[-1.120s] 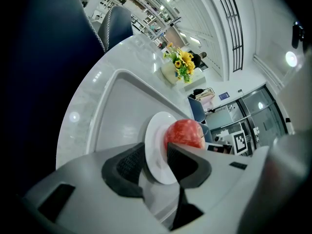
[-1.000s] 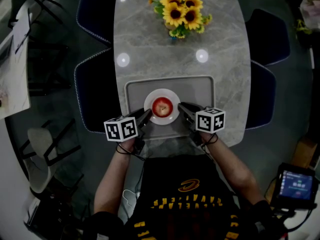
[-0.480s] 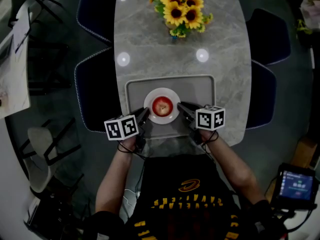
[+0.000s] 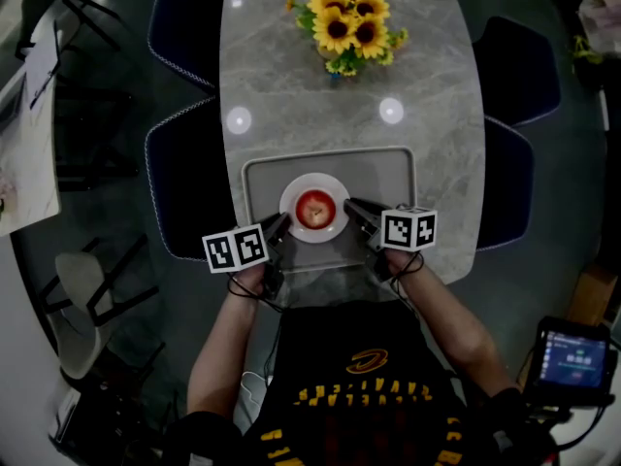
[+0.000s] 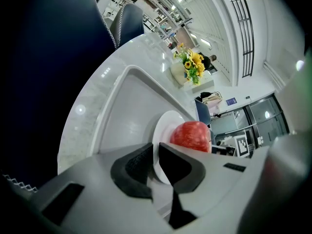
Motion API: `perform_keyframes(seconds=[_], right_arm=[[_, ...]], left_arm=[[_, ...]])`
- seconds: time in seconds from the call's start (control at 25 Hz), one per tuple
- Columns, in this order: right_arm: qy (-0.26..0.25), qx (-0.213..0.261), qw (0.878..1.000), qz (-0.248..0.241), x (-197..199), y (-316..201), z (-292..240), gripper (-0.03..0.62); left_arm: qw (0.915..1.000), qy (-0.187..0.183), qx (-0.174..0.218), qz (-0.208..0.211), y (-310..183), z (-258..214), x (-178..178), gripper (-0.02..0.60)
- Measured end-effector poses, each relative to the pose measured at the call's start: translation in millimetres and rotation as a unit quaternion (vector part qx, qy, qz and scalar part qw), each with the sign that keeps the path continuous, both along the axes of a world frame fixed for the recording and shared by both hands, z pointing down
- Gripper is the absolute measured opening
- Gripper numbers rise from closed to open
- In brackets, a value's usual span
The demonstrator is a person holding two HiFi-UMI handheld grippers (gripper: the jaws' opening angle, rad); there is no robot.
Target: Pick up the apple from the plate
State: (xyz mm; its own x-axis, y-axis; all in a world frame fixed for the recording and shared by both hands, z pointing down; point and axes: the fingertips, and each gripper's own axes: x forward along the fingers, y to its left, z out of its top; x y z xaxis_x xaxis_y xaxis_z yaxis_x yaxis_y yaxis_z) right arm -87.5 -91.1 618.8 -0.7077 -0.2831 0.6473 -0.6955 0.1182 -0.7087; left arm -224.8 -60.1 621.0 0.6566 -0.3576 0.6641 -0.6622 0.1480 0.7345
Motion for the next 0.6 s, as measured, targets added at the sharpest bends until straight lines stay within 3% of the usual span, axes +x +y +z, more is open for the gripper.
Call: perform_keyframes(seconds=[0.6], right_arm=[[-0.002,-0.024,0.999,0.022,13.4,2.0,2.3,0.043]], left_arm=[[0.9994,0.023,-0.014,0.021,3.1,-0.2,13.7,0.037]])
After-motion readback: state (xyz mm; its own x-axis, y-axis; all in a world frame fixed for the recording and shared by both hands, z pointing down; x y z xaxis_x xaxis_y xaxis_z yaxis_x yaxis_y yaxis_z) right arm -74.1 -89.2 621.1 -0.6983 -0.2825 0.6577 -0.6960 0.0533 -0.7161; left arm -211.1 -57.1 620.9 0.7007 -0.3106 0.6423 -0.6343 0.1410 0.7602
